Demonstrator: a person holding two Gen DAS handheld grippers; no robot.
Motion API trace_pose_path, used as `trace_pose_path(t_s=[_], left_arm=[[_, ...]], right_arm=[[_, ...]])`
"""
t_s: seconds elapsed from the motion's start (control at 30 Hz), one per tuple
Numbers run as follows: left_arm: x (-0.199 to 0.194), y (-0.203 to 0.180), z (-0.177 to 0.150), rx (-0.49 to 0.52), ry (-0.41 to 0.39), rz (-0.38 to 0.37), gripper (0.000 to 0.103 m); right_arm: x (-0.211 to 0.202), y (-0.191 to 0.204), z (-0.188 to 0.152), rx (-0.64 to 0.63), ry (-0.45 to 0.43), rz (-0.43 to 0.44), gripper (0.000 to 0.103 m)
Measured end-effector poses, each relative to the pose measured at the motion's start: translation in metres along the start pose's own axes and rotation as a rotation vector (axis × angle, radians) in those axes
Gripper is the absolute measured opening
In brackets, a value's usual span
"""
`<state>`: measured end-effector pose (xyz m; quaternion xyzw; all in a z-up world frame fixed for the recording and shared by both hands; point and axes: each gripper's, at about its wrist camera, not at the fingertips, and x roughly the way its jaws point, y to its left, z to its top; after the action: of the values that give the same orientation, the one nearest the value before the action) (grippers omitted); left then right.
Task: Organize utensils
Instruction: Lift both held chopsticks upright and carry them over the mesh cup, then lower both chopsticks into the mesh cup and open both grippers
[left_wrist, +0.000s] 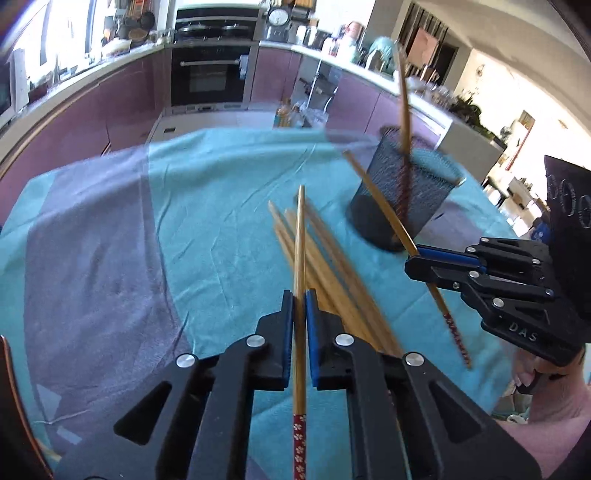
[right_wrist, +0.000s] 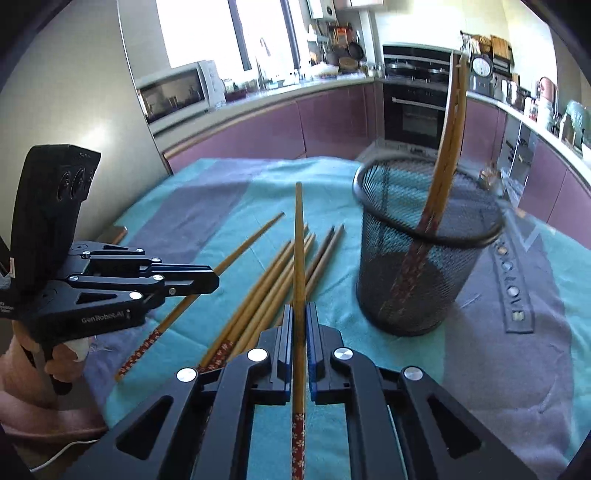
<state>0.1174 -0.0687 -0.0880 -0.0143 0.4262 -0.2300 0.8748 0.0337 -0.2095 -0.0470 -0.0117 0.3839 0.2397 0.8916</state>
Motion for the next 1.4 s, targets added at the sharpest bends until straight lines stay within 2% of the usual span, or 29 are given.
trace_pose_path(t_s=[0.37, 0.5, 0.77, 1.0, 1.23, 1.4], left_arm=[[-0.077, -0.010, 0.027, 0.020, -0.186, -0.097, 0.008], [-0.098, -0.015, 0.036, 0.028, -0.244, -0.102, 0.008], [-0.116, -0.026, 0.068, 0.013, -0.332, -0.171, 0.007], [-0.123, -0.048, 0.103, 0.039, -0.412, -0.218, 0.007], [-0.117, -0.077, 0.128, 0.079, -0.429, -0.213, 0.007], [-0.091, -0.095, 0.131, 0.130, -0.365, -0.175, 0.007]], right_arm=[[-0.059, -0.017, 0.020, 0.028, -0.180, -0.014, 0.006], [-0.076, -0.025, 0.030, 0.039, -0.241, -0.022, 0.006], [-0.095, -0.037, 0.054, 0.038, -0.318, -0.038, 0.006], [-0.106, -0.044, 0.077, 0.028, -0.379, -0.052, 0.006], [-0.097, -0.056, 0.091, 0.049, -0.388, -0.084, 0.006], [-0.080, -0.064, 0.087, 0.075, -0.342, -0.094, 0.006]])
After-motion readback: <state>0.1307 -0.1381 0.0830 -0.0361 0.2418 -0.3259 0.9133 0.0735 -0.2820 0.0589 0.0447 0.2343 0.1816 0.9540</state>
